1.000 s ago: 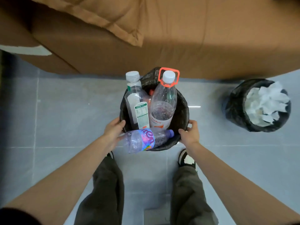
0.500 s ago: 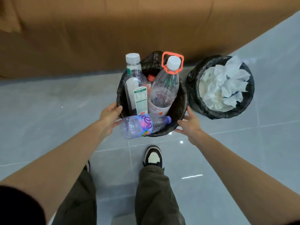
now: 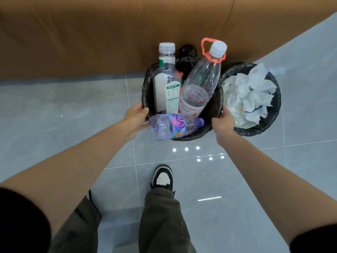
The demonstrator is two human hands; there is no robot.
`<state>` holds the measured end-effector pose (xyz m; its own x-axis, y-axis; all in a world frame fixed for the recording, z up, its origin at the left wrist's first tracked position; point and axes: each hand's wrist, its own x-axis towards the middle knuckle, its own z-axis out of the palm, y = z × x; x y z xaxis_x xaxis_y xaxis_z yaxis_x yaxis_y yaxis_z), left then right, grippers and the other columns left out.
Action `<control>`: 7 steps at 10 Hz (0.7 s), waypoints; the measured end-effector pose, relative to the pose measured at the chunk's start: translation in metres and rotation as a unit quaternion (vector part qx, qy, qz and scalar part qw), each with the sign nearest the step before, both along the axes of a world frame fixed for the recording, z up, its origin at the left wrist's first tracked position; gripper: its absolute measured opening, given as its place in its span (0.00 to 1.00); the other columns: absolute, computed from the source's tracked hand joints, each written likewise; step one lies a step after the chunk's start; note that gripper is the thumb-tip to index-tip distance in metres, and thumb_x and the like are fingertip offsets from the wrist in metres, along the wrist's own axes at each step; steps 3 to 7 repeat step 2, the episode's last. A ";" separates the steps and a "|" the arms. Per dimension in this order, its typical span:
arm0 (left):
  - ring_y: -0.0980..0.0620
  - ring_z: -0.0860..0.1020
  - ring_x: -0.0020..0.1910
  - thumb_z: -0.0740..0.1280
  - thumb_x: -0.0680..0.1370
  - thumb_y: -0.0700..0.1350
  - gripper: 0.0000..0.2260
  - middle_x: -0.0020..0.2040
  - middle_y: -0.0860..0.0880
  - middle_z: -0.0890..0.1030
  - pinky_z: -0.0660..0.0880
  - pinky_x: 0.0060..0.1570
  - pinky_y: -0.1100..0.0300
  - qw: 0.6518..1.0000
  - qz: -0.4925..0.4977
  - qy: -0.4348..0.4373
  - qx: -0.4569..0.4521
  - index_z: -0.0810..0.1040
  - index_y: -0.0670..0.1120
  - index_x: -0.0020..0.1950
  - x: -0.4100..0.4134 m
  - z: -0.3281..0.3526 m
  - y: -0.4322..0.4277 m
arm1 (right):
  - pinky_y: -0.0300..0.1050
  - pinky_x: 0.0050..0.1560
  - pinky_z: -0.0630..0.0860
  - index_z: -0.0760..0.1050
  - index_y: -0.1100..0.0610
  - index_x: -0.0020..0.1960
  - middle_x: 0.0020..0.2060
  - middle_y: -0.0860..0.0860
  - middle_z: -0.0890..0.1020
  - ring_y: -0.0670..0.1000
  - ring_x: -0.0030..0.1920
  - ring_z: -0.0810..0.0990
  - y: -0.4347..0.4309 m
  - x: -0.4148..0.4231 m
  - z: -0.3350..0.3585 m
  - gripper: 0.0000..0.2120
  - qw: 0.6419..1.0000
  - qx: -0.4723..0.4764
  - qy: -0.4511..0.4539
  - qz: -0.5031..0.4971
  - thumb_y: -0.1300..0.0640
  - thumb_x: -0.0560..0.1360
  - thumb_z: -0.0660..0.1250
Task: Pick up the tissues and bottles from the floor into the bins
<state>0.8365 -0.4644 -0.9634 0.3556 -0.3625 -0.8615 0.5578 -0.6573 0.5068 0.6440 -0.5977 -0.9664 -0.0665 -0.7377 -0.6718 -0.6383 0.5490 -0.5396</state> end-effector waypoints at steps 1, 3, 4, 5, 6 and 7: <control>0.52 0.78 0.43 0.55 0.82 0.38 0.16 0.51 0.51 0.76 0.77 0.45 0.60 1.000 0.000 -0.003 0.021 0.72 0.51 0.65 -0.004 0.006 -0.003 | 0.41 0.46 0.70 0.72 0.54 0.65 0.55 0.54 0.81 0.54 0.48 0.76 -0.001 -0.001 0.006 0.25 1.000 -0.006 0.007 0.009 0.70 0.72 0.55; 0.48 0.72 0.63 0.57 0.81 0.40 0.21 0.66 0.49 0.72 0.70 0.61 0.54 0.998 0.029 -0.026 0.050 0.62 0.51 0.74 -0.001 0.017 0.004 | 0.45 0.53 0.74 0.70 0.54 0.67 0.58 0.54 0.79 0.55 0.55 0.76 0.009 -0.002 0.017 0.24 0.998 -0.037 0.044 0.017 0.67 0.73 0.58; 0.48 0.72 0.63 0.57 0.81 0.40 0.21 0.66 0.49 0.72 0.70 0.61 0.54 0.998 0.029 -0.026 0.050 0.62 0.51 0.74 -0.001 0.017 0.004 | 0.45 0.53 0.74 0.70 0.54 0.67 0.58 0.54 0.79 0.55 0.55 0.76 0.009 -0.002 0.017 0.24 0.998 -0.037 0.044 0.017 0.67 0.73 0.58; 0.48 0.72 0.63 0.57 0.81 0.40 0.21 0.66 0.49 0.72 0.70 0.61 0.54 0.998 0.029 -0.026 0.050 0.62 0.51 0.74 -0.001 0.017 0.004 | 0.45 0.53 0.74 0.70 0.54 0.67 0.58 0.54 0.79 0.55 0.55 0.76 0.009 -0.002 0.017 0.24 0.998 -0.037 0.044 0.017 0.67 0.73 0.58; 0.48 0.72 0.63 0.57 0.81 0.40 0.21 0.66 0.49 0.72 0.70 0.61 0.54 0.998 0.029 -0.026 0.050 0.62 0.51 0.74 -0.001 0.017 0.004 | 0.45 0.53 0.74 0.70 0.54 0.67 0.58 0.54 0.79 0.55 0.55 0.76 0.009 -0.002 0.017 0.24 0.998 -0.037 0.044 0.017 0.67 0.73 0.58; 0.48 0.72 0.63 0.57 0.81 0.40 0.21 0.66 0.49 0.72 0.70 0.61 0.54 0.998 0.029 -0.026 0.050 0.62 0.51 0.74 -0.001 0.017 0.004 | 0.45 0.53 0.74 0.70 0.54 0.67 0.58 0.54 0.79 0.55 0.55 0.76 0.009 -0.002 0.017 0.24 0.998 -0.037 0.044 0.017 0.67 0.73 0.58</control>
